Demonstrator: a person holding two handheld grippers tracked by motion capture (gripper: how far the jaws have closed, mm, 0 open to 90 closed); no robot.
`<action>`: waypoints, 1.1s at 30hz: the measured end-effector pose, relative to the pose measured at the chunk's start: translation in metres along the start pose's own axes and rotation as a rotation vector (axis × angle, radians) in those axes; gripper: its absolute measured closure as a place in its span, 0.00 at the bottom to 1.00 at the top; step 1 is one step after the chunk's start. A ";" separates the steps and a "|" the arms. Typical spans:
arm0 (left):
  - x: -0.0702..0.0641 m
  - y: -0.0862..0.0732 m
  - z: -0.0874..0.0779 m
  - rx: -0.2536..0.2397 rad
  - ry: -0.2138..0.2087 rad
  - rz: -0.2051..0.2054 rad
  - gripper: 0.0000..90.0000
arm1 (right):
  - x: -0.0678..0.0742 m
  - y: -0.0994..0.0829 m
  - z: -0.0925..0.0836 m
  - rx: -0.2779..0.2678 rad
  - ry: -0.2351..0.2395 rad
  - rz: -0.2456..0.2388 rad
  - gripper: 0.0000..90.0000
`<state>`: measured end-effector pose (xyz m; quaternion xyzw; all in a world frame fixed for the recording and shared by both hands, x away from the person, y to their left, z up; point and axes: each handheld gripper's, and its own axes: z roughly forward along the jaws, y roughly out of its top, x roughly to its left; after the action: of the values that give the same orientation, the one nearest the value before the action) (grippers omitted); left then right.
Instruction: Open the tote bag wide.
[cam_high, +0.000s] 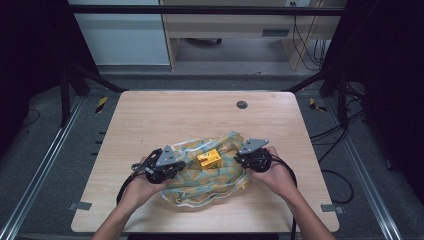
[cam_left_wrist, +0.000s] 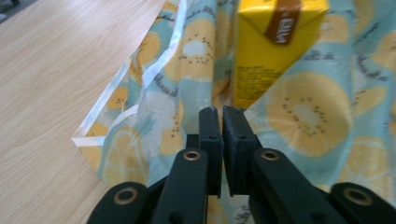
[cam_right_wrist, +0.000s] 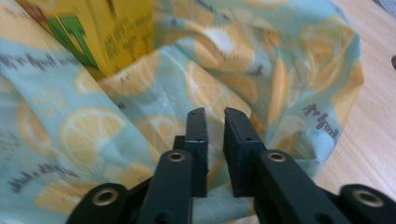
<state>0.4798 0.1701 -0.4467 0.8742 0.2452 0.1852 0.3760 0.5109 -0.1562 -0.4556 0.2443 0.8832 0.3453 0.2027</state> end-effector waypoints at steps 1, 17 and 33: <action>0.000 0.000 0.000 0.000 0.000 0.000 0.98 | -0.001 -0.002 0.001 0.009 -0.004 -0.001 0.92; 0.023 -0.020 0.019 0.020 0.079 -0.074 1.00 | -0.017 -0.037 0.006 0.035 -0.010 0.074 1.00; 0.037 -0.030 0.027 0.045 0.113 -0.090 1.00 | -0.027 -0.062 0.007 0.018 0.025 0.145 1.00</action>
<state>0.5152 0.1935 -0.4816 0.8585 0.3092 0.2117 0.3499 0.5180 -0.2076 -0.4993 0.3050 0.8687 0.3542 0.1639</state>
